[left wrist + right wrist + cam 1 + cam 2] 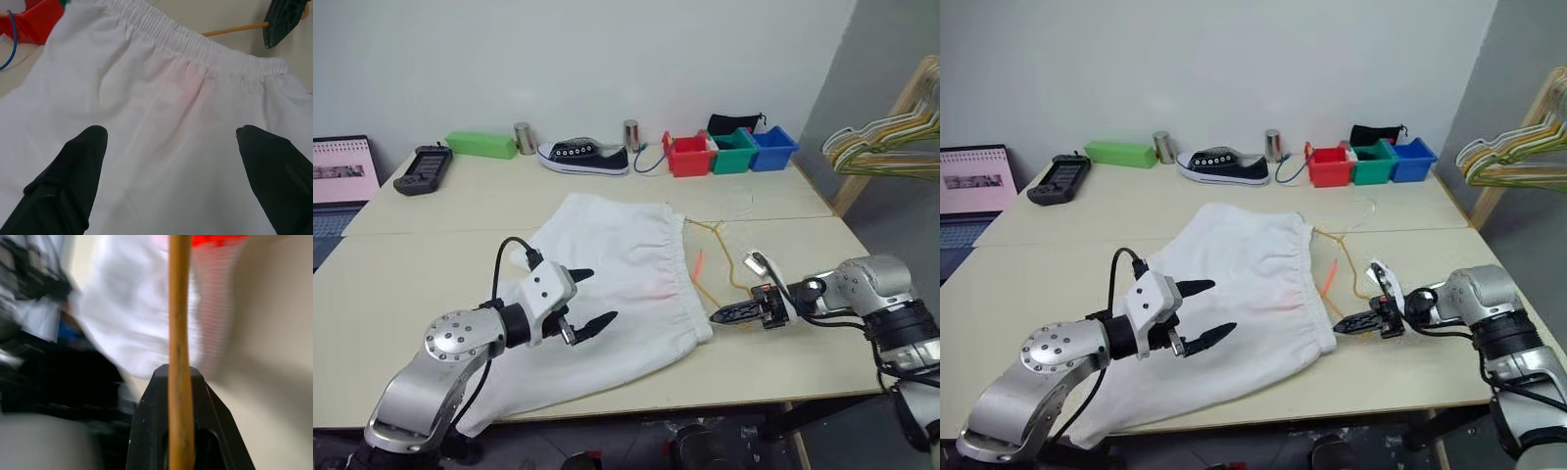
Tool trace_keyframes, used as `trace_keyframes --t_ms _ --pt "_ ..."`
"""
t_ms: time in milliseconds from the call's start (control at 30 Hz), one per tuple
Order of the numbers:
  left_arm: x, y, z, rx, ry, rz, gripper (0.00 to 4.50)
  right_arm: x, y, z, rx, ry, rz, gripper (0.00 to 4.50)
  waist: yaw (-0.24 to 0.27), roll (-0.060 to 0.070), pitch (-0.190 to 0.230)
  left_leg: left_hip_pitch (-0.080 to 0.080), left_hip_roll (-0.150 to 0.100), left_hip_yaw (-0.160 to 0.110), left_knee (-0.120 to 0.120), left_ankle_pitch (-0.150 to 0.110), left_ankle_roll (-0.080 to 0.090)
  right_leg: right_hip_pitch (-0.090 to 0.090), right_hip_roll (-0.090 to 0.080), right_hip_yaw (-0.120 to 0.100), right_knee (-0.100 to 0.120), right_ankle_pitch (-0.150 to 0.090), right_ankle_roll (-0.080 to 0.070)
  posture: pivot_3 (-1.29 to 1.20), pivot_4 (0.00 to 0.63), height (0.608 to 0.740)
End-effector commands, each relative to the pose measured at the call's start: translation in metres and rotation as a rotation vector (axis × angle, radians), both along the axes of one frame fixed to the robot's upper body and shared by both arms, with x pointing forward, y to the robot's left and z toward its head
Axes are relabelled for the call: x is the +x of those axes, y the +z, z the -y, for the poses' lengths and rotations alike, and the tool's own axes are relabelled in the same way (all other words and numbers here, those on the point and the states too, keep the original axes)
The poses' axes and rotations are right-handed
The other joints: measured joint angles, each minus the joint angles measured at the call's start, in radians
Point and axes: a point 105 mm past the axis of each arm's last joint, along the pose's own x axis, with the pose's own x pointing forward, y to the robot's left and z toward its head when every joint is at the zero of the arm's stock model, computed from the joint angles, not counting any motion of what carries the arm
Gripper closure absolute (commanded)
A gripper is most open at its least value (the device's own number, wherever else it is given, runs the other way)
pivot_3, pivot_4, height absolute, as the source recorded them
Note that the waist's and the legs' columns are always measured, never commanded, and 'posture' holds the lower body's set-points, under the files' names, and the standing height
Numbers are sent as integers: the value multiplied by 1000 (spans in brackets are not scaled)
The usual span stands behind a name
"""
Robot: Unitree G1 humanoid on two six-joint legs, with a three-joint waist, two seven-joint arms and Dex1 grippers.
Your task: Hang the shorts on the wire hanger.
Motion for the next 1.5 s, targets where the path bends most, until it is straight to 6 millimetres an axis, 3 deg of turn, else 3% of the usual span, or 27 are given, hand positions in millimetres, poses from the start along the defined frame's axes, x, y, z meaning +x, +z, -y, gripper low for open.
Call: trace_keyframes --t_ms 33,200,367,600,833,1100,1200,1500 --pt "16 52 -13 6 -29 115 32 25 16 -12 -148 107 394 4500 0 0 0 -1 0 0 1 0 0 -1 0 0 1 0 0 -152 12 740" --pt "40 114 -24 70 -93 223 32 51 25 -31 -282 156 727 4500 -1 -1 -1 -5 -1 0 6 1 0 -6 0 0 11 0 0 -123 0 740" --pt "64 134 -30 223 -174 271 32 62 35 -46 -347 213 928 4500 4 1 -2 -5 -2 -2 7 1 1 -8 0 0 14 0 0 -125 0 740" --pt "91 113 -39 412 -268 235 32 58 50 -67 -346 241 1073 4500 7 1 -2 -7 -2 -2 7 2 1 -9 0 -1 15 0 -1 -167 0 740" --pt "97 92 -36 545 -383 199 32 57 68 -73 -406 263 1196 4500 -3 1 -2 -8 -2 -3 7 2 1 -10 0 -1 15 0 -1 -201 0 740" --pt "106 81 -35 633 -398 231 32 53 85 -81 -444 288 1293 4500 -14 1 -2 -8 -2 -3 7 2 1 -10 0 -1 17 0 -1 -223 0 740" --pt "111 82 -29 619 -388 266 444 48 87 -87 -439 316 1310 4500 -21 1 -2 -8 -2 -4 7 2 2 -10 0 -1 17 0 -1 -227 0 740" --pt "119 85 -26 617 -363 313 2316 43 83 -92 -416 321 1262 4500 -40 1 -2 -8 -2 -5 8 3 2 -10 0 -2 18 0 -1 -255 0 740"
